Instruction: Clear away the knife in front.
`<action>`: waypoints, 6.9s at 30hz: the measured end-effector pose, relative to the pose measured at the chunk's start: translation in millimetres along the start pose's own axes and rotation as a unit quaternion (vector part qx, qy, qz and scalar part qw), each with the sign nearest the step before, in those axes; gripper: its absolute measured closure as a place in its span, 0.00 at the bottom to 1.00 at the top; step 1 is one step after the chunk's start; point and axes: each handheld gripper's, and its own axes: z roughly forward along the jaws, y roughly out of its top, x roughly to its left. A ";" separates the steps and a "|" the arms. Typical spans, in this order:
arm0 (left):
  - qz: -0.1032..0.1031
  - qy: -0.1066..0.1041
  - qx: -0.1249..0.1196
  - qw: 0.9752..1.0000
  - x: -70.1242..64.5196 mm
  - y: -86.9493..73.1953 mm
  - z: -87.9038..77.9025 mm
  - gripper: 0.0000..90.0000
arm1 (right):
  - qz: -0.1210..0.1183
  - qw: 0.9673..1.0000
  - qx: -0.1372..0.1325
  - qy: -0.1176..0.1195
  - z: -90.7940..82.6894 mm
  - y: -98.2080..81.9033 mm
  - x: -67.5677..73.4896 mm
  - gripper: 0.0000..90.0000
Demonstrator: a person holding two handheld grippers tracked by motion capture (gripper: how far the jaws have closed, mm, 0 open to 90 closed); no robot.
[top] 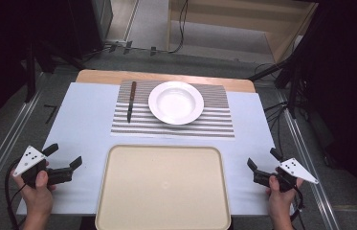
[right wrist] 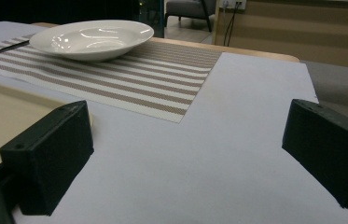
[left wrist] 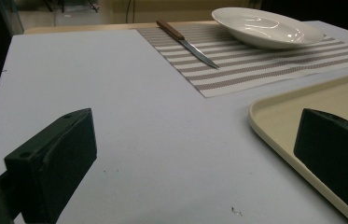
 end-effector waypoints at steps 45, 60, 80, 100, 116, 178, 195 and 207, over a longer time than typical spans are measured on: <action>0.027 -0.029 -0.015 0.999 -37.6 104.3 82.5 0.00 | -0.016 1.000 -0.011 0.002 -3.6 0.1 5.6 0.01; 0.044 -0.054 0.002 0.998 -42.3 122.5 138.5 0.00 | -0.013 1.000 -0.015 0.001 -3.6 -0.4 4.0 0.01; 0.007 0.000 0.092 0.996 -31.2 142.8 219.1 0.18 | -0.010 1.000 -0.013 0.004 -3.4 -0.4 3.1 0.01; -0.072 0.036 0.240 0.967 -4.2 163.6 289.0 0.57 | -0.010 1.000 -0.014 0.006 -2.6 -0.4 2.2 0.01; -0.074 0.058 0.305 0.948 -5.5 147.8 315.7 0.76 | -0.009 1.000 -0.014 0.007 -2.3 -0.4 1.8 0.01; -0.044 0.053 0.305 0.950 -3.4 156.0 300.4 0.86 | -0.005 1.000 -0.013 0.005 -1.9 -0.6 1.9 0.01; -0.032 0.026 0.294 0.955 -13.3 147.7 264.2 0.86 | -0.009 1.000 -0.011 0.003 -1.6 -0.7 2.1 0.01; -0.024 0.000 0.278 0.960 -23.8 134.5 223.7 0.86 | -0.011 1.000 -0.010 0.001 -1.5 -0.7 2.6 0.01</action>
